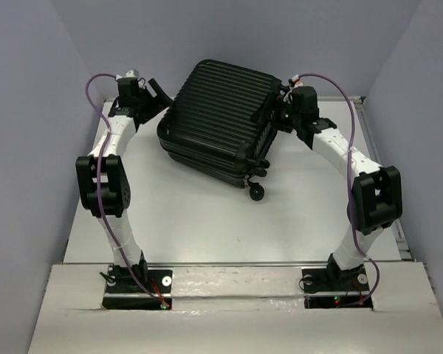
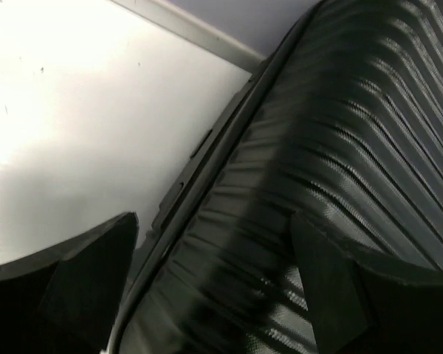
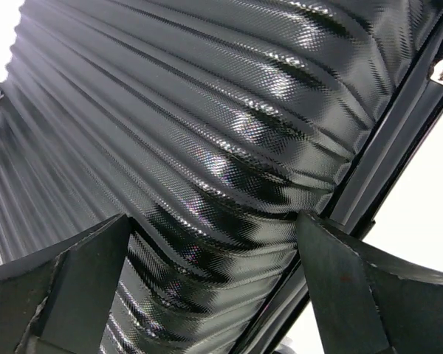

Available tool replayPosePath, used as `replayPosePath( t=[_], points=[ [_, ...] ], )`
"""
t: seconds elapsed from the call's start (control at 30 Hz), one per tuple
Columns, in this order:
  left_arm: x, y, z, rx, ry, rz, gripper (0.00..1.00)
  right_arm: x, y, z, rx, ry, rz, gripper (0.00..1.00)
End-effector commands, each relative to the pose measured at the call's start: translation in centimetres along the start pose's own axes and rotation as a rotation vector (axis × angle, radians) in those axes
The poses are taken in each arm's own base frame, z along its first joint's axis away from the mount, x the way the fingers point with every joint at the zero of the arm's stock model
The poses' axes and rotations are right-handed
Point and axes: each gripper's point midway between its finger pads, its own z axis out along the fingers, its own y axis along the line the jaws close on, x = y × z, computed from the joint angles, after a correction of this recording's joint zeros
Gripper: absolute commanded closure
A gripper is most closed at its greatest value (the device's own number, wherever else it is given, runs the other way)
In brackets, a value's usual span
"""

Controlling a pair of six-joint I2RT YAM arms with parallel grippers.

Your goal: Pack the luggage

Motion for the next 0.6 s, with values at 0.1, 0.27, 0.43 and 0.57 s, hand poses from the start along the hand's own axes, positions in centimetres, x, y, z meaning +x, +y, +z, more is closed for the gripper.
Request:
replayPosePath(
  t=[0.1, 0.27, 0.43, 0.57],
  points=[
    [8.1, 1.4, -0.6, 0.068, 0.141, -0.156, 0.08, 6.7, 3.0, 0.6, -0.18, 0.202, -0.076, 0.13],
    [12.5, 1.2, -3.9, 0.14, 0.12, -0.265, 0.1, 10.2, 5.5, -0.5, -0.315, 0.294, -0.118, 0.17],
    [17.8, 1.2, -10.1, 0.144, 0.074, -0.282, 0.11, 11.8, 8.3, -1.3, -0.465, 0.386, -0.163, 0.17],
    [20.6, 2.1, -14.3, 0.16, 0.043, -0.29, 0.1, 11.2, 9.3, -0.8, -0.479, 0.407, -0.179, 0.15]
  ],
)
